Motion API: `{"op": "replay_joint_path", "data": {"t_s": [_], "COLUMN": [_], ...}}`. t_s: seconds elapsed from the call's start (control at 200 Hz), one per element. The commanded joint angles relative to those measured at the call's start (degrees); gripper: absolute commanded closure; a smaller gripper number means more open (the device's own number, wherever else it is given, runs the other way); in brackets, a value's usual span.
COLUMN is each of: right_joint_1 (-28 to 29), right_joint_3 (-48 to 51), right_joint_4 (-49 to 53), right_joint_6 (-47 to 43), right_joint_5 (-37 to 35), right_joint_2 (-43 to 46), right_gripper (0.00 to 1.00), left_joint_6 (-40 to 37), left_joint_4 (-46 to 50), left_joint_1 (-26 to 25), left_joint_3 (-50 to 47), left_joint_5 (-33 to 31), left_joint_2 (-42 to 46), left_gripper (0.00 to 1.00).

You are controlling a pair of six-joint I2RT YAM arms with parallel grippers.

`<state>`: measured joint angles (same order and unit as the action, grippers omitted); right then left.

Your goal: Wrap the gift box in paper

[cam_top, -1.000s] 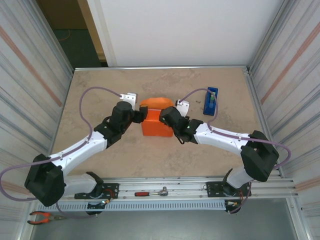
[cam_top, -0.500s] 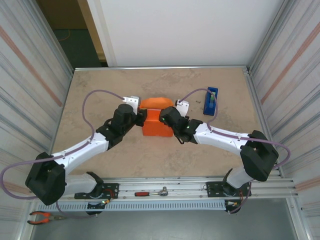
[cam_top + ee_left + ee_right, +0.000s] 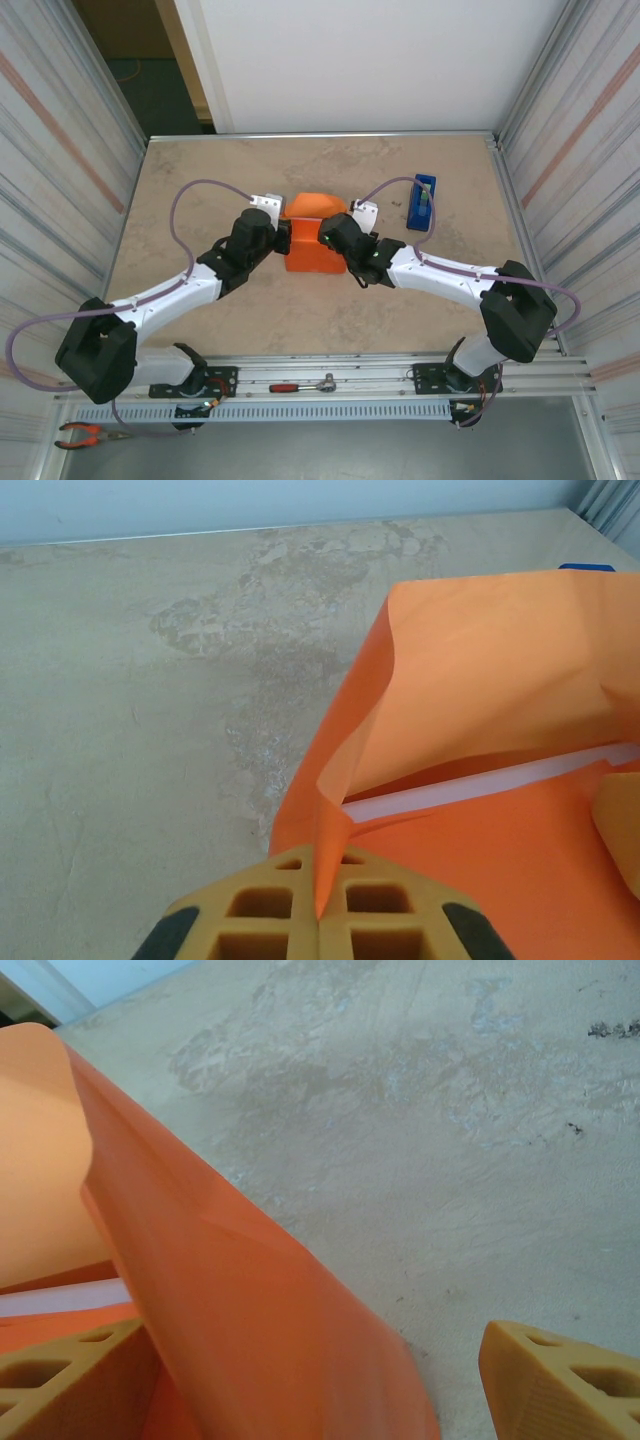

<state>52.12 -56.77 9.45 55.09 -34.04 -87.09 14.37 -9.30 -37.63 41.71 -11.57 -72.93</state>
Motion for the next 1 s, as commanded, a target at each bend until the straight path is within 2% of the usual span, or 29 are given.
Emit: {"op": "replay_joint_path", "data": {"t_s": [0.0, 0.09, 0.145, 0.21, 0.441, 0.686, 0.787, 0.997], "right_joint_1": [0.4, 0.4, 0.4, 0.4, 0.5, -0.5, -1.2, -2.2], "right_joint_3": [1.3, 1.3, 1.3, 1.1, 0.3, -1.1, -2.4, -1.7], "right_joint_4": [8.1, 8.2, 8.2, 8.3, 8.8, 9.1, 9.5, 10.2], "right_joint_6": [-0.2, -0.2, -0.2, -0.2, -0.7, -2.9, -4.7, -6.0], "right_joint_5": [0.9, 0.9, 1.0, 1.3, 1.4, 2.7, 4.2, 1.4], "right_joint_2": [-2.8, -2.8, -2.8, -2.9, -3.1, -1.4, 1.5, 11.8], "right_gripper": [0.19, 0.19, 0.19, 0.19, 0.19, 0.19, 0.18, 0.17], "left_joint_6": [-0.4, -0.1, 0.2, 0.2, 0.0, -1.6, -1.6, -1.8], "left_joint_4": [-1.4, -2.0, -2.3, -2.8, -3.5, -1.7, -1.1, 0.2], "left_joint_1": [-0.3, -0.3, -0.3, -0.4, -1.0, -2.7, -3.3, -3.9], "left_joint_3": [1.0, 0.8, 0.8, 0.8, 1.6, 1.9, 1.9, 2.2], "left_joint_5": [0.2, 1.2, 1.7, 2.4, 3.6, -0.8, -2.4, -3.6], "left_joint_2": [0.3, 0.8, 0.9, 0.7, -2.2, -4.9, -5.0, -5.5], "left_gripper": [0.81, 0.54, 0.46, 0.40, 0.36, 0.36, 0.38, 0.41]}}
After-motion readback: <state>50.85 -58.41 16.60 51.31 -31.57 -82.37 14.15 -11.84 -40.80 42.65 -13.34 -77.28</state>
